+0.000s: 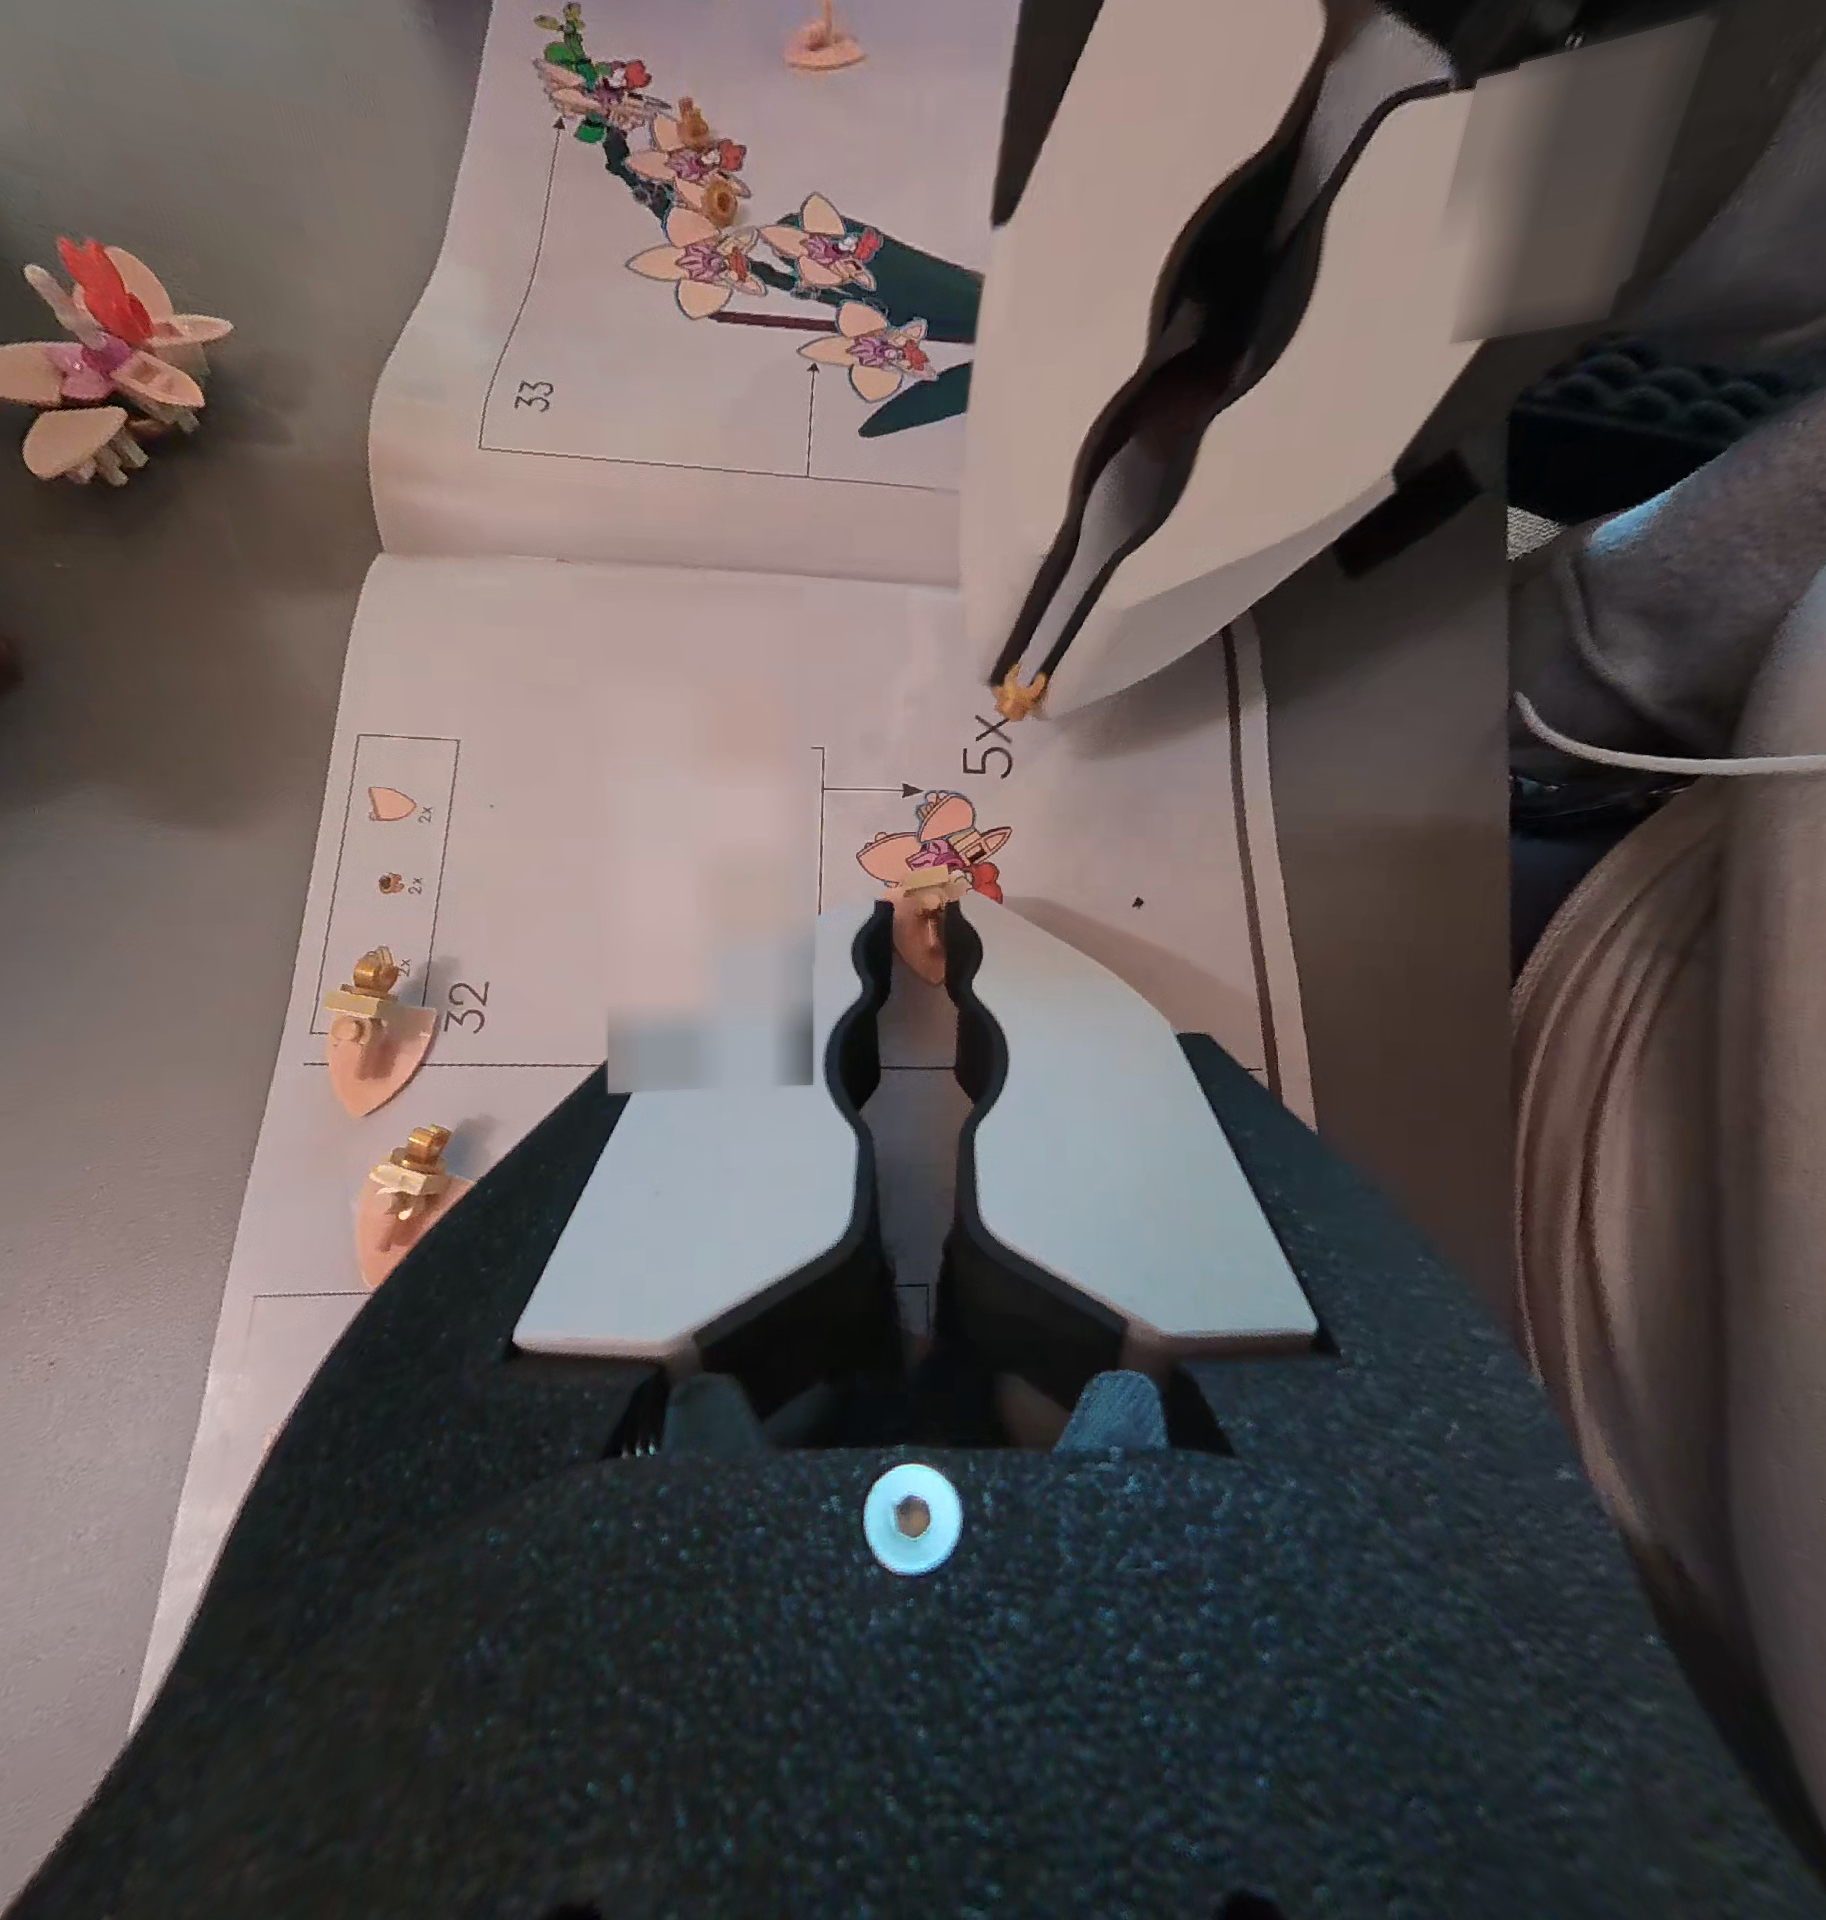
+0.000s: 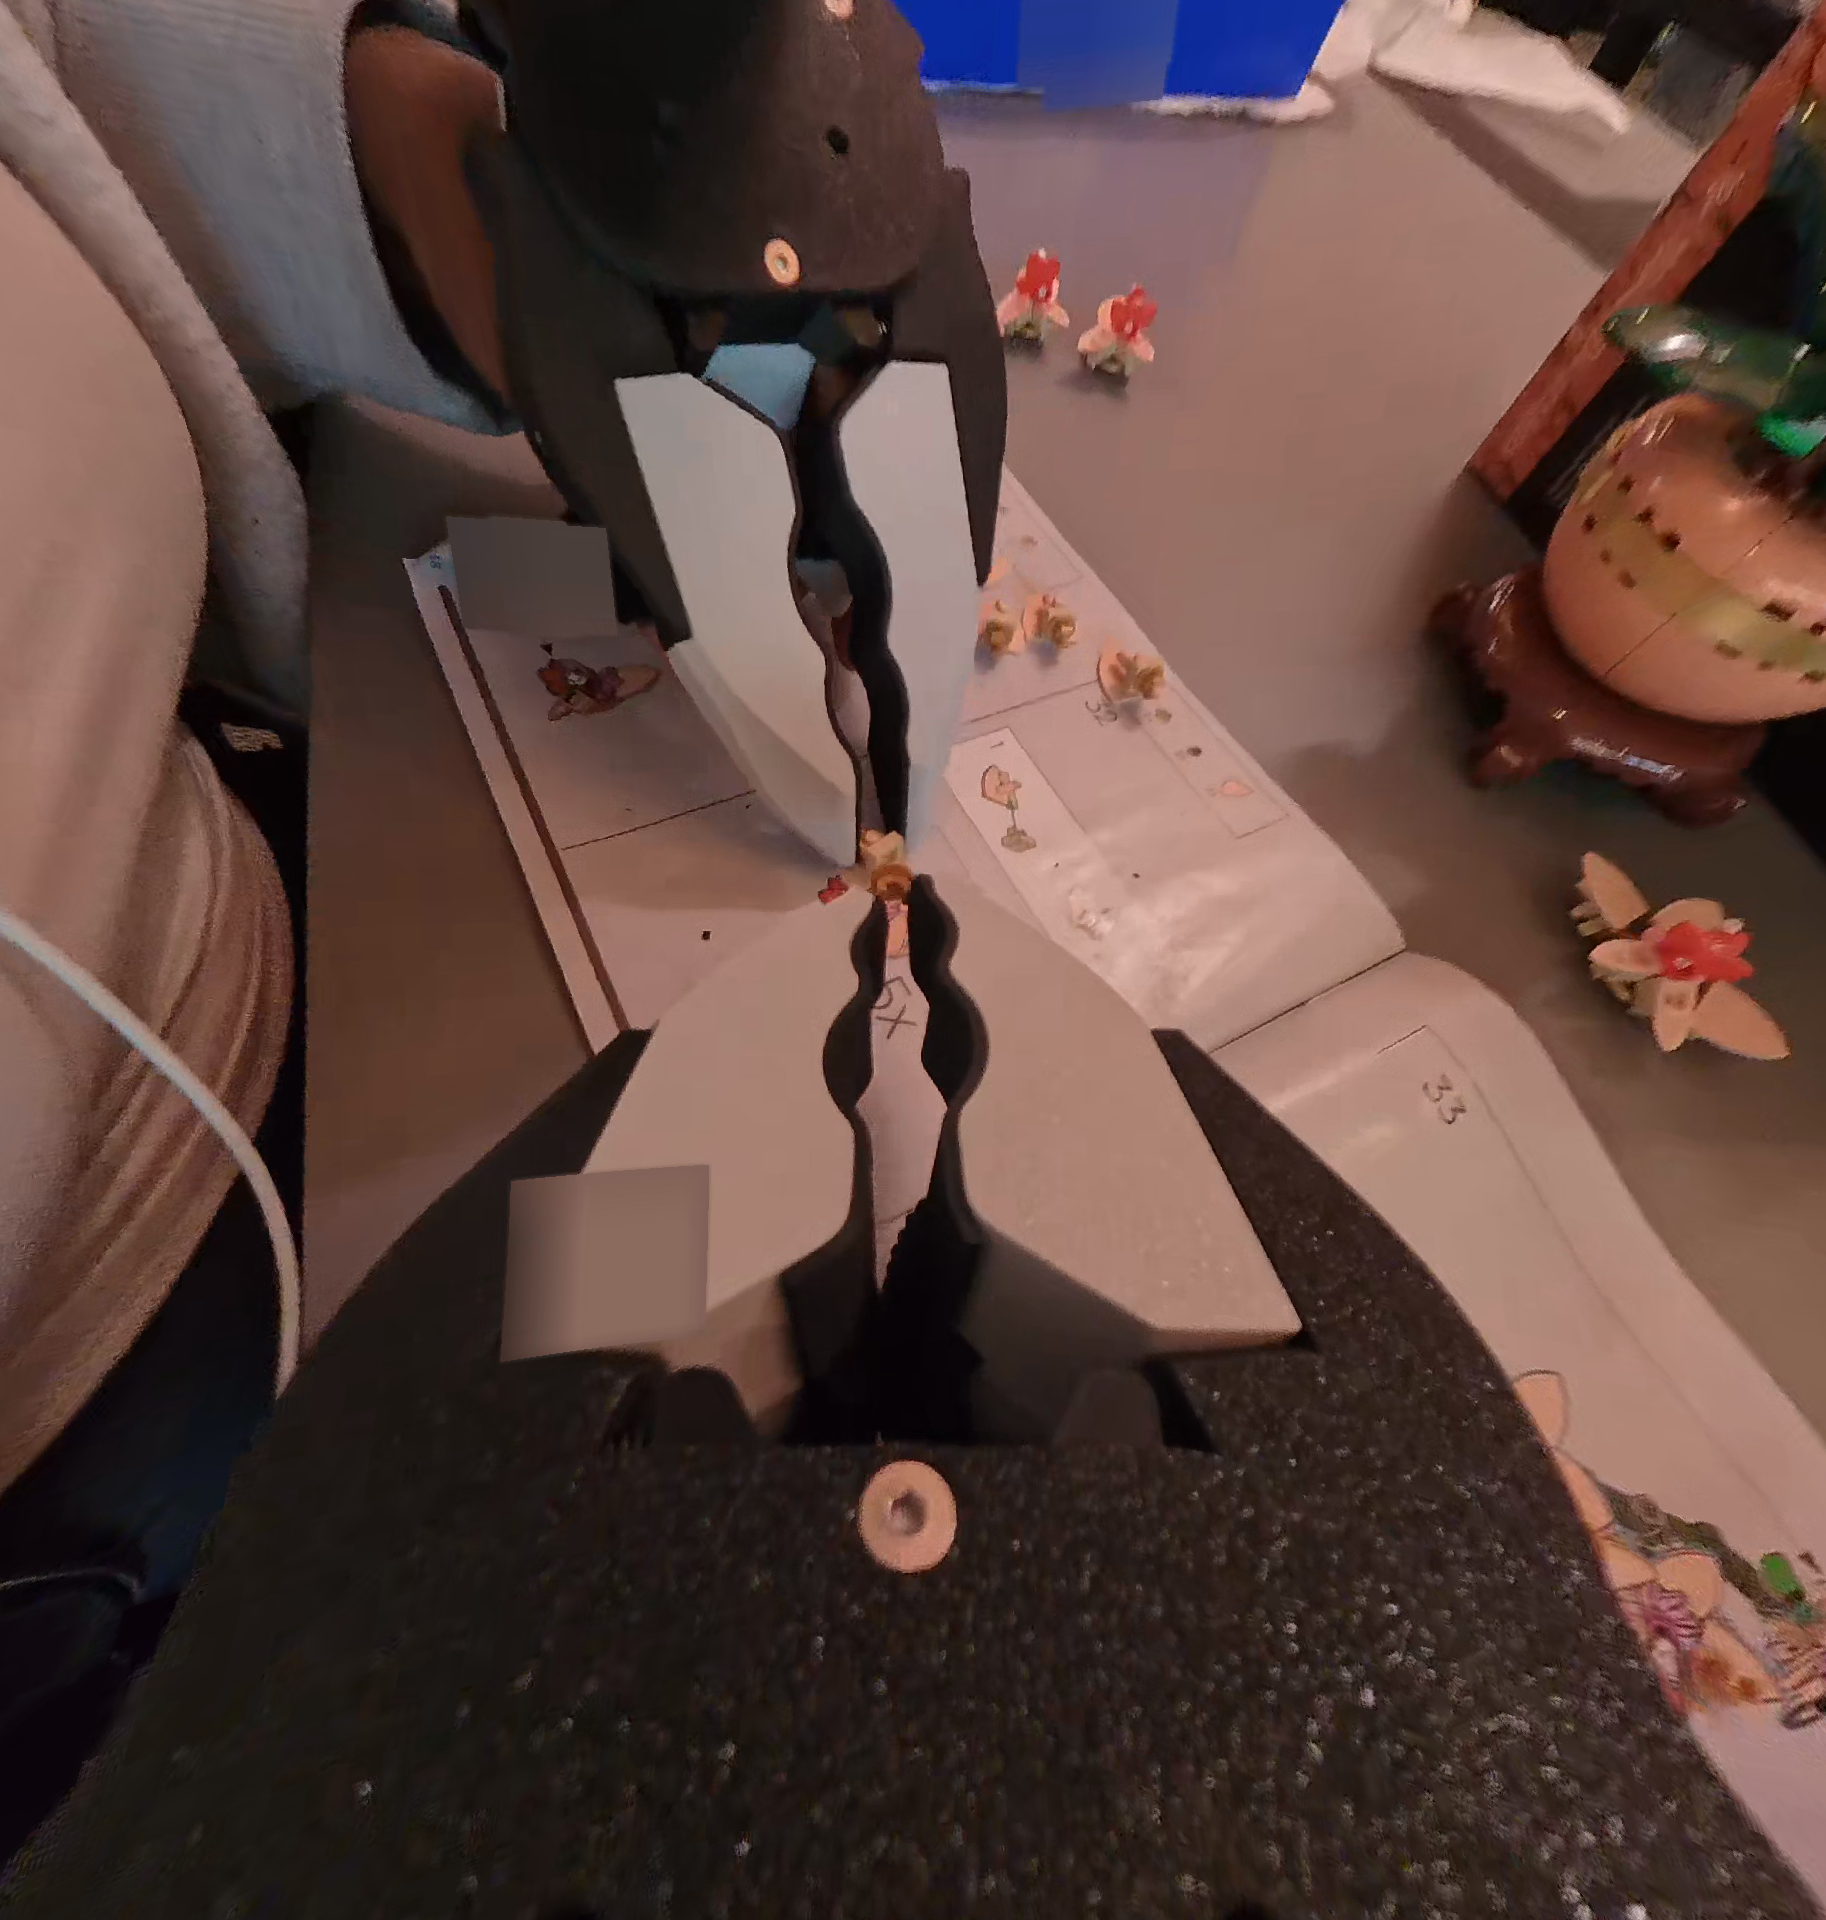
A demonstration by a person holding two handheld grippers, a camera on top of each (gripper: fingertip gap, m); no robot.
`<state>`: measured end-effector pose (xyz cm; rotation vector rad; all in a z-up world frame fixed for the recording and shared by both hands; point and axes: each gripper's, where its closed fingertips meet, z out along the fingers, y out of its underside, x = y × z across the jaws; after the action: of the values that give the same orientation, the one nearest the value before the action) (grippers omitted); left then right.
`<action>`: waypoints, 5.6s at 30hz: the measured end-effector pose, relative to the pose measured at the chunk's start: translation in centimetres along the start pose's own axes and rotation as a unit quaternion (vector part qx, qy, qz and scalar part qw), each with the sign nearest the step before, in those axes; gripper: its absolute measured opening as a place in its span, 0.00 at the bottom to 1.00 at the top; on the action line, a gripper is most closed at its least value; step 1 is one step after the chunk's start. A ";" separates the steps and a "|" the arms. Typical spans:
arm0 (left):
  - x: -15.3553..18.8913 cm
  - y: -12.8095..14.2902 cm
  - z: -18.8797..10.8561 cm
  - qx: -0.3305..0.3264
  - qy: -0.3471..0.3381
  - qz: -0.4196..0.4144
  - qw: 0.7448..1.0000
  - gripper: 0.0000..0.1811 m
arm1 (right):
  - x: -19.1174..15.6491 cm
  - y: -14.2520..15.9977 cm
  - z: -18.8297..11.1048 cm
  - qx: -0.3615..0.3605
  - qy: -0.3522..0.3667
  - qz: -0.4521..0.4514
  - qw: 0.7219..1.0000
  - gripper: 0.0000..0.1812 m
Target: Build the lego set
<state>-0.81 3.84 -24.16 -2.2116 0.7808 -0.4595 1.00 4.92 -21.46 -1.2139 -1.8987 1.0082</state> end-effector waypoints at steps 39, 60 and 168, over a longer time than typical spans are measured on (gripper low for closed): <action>3.0 -2.4 -1.7 0.091 -0.160 0.356 0.916 0.02 | -3.3 -0.6 0.0 -0.004 -0.156 0.307 0.939 0.02; 3.0 -1.7 -1.3 0.048 -0.146 0.325 0.933 0.02 | -3.4 -0.3 0.6 -0.033 -0.132 0.321 0.937 0.02; 2.6 0.7 -0.2 -0.136 0.050 0.032 0.989 0.02 | -2.6 1.3 2.0 -0.105 -0.149 0.035 0.983 0.02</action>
<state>0.73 1.68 -24.33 -2.4192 1.0157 -0.4567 0.79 2.37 -23.87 -1.3150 -2.2561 1.0995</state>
